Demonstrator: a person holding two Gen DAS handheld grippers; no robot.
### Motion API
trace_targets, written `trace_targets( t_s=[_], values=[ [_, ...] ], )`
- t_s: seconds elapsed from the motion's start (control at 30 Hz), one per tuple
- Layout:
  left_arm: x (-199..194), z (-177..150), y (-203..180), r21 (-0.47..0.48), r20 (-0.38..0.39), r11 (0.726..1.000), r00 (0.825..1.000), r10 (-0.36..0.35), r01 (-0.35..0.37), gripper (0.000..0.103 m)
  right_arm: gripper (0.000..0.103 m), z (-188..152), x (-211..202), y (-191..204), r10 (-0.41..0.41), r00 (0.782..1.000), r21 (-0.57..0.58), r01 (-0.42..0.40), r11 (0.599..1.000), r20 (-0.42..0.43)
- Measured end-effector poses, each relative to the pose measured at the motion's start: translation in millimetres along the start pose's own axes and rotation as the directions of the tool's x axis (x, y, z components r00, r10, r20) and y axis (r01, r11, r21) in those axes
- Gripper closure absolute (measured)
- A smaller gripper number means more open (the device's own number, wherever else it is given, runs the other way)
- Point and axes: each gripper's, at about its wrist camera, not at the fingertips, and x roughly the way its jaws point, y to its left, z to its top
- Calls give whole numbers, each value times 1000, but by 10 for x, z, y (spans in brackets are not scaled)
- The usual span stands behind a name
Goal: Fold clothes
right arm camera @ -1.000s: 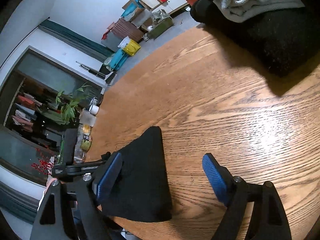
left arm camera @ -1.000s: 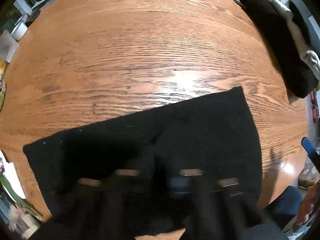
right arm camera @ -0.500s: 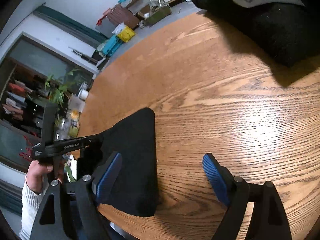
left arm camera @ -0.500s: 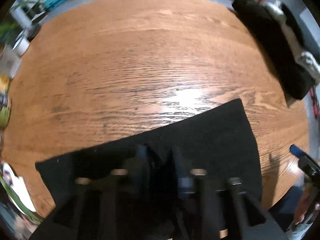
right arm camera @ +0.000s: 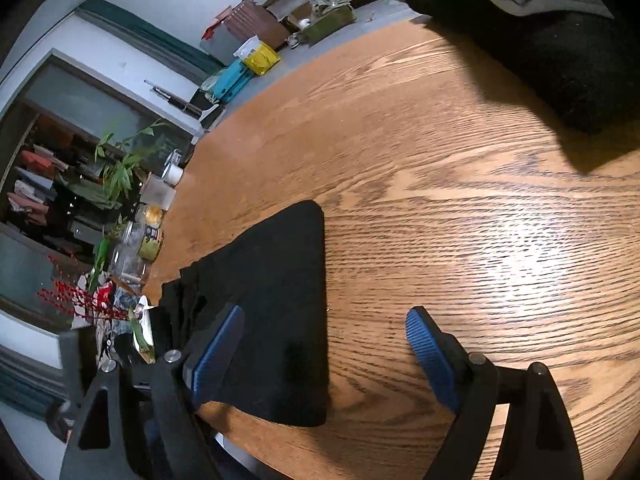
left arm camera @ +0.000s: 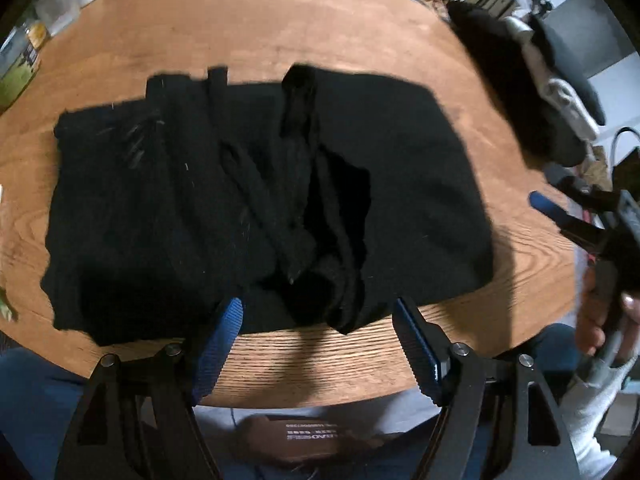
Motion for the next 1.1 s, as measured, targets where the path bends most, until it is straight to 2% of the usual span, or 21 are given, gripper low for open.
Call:
trace_targets(
  t_s=[0.07,0.13,0.17,0.43,0.57,0.63,0.7,0.77,0.8,0.83,0.9,1.0,1.1],
  values=[
    [37,23,-105,62,22,996,998,60,-62,35,16,-26,50,21,-11,1000,-8,11,1000,-13],
    [94,50,-201,125,28,985,993,115,-118,85,16,-50,106,33,-26,999,-16,26,1000,-30],
    [116,51,-217,135,24,982,991,132,-134,98,16,-60,132,31,-35,999,-19,34,999,-36],
    [-255,-4,-241,185,115,969,983,146,-166,102,16,-66,173,-15,-68,997,-13,68,998,-34],
    [-38,93,-202,218,113,962,984,140,-162,101,16,-75,205,39,-67,997,-38,66,997,-45],
    [-54,117,-207,238,119,963,988,99,-125,101,16,-90,223,57,-70,996,-49,68,996,-50],
    [-297,144,-141,234,151,971,988,5,-41,100,16,-101,235,51,-79,996,-52,76,996,-53],
    [-623,117,-5,206,215,978,976,-34,-11,97,16,-94,236,28,-87,995,-45,84,995,-52],
    [-688,114,73,185,229,983,973,-36,-7,85,16,-86,234,19,-88,995,-42,86,995,-52],
    [-752,111,151,163,244,987,969,-38,-2,53,16,-77,231,23,-85,995,-43,83,996,-51],
    [-881,105,306,120,272,993,962,-41,9,14,16,-84,240,54,-83,995,-55,80,995,-53],
    [-1053,94,516,61,308,998,950,-44,27,14,16,-112,282,114,-86,994,-84,81,993,-65],
    [-906,39,315,108,270,993,961,-64,36,14,16,-157,378,149,-111,990,-107,102,989,-86]
  ],
)
